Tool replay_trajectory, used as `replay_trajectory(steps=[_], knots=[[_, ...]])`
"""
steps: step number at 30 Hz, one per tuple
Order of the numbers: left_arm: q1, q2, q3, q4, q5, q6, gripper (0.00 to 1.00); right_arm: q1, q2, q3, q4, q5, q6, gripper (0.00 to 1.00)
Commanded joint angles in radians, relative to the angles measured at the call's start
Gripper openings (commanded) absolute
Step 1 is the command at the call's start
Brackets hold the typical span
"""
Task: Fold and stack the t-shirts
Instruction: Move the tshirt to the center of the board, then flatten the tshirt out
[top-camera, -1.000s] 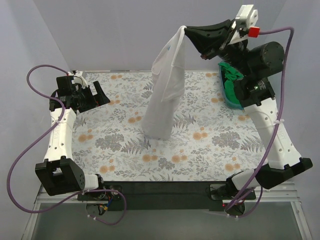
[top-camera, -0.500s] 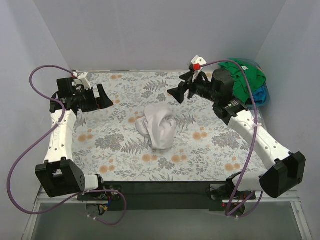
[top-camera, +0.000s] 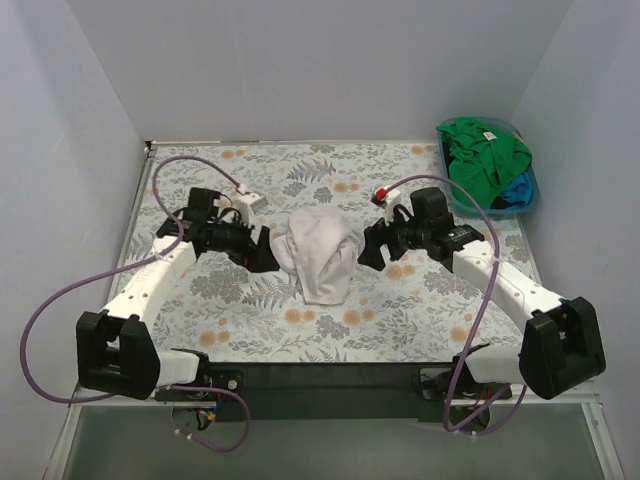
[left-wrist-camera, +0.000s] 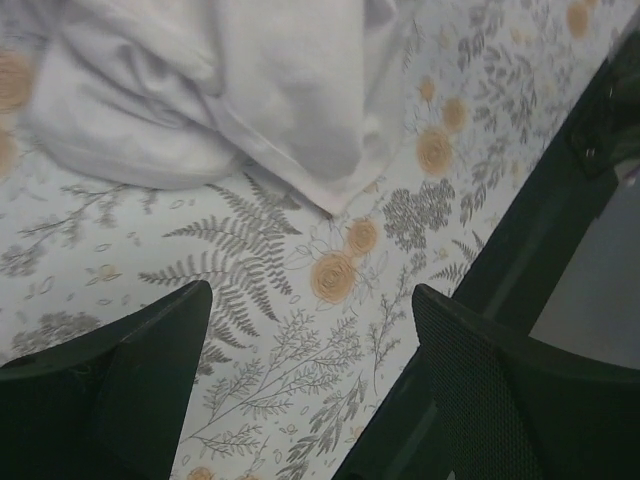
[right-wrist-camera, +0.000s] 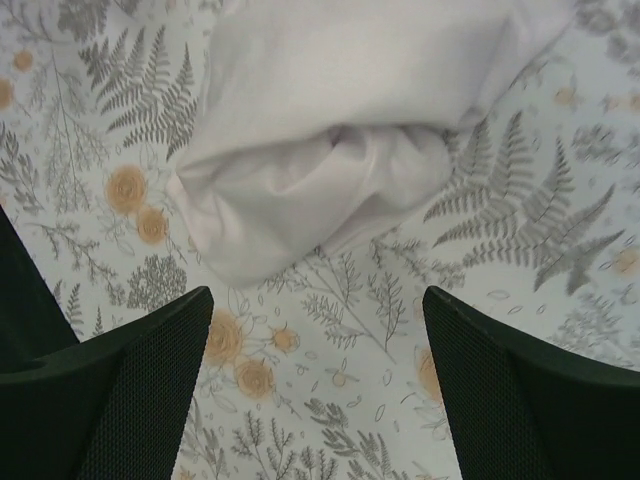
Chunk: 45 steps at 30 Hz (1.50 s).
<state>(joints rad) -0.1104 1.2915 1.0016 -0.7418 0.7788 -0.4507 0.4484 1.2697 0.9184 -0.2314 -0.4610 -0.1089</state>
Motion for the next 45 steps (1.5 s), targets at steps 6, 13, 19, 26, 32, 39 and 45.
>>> replay_trajectory(steps=[6,13,19,26,32,39,45], knots=[[-0.313,0.017,-0.1,0.137,-0.118,0.035,0.74,-0.022,0.095,-0.085,-0.028,-0.09,0.024,0.85],[-0.682,0.011,-0.169,0.294,-0.4,0.131,0.72,-0.091,0.217,-0.09,-0.008,-0.14,0.078,0.78],[-0.726,0.141,-0.138,0.411,-0.512,0.191,0.7,-0.151,0.252,-0.05,-0.009,-0.159,0.083,0.78],[-0.744,0.258,-0.158,0.483,-0.586,0.34,0.63,-0.2,0.26,-0.02,-0.031,-0.185,0.087,0.78],[-0.747,0.294,-0.175,0.427,-0.582,0.386,0.39,-0.203,0.281,0.008,-0.036,-0.205,0.094,0.79],[-0.738,0.304,-0.069,0.32,-0.555,0.346,0.0,-0.232,0.289,0.011,-0.036,-0.223,0.097,0.8],[-0.686,0.333,0.219,0.227,-0.458,0.239,0.0,-0.289,0.27,0.007,-0.034,-0.243,0.095,0.8]])
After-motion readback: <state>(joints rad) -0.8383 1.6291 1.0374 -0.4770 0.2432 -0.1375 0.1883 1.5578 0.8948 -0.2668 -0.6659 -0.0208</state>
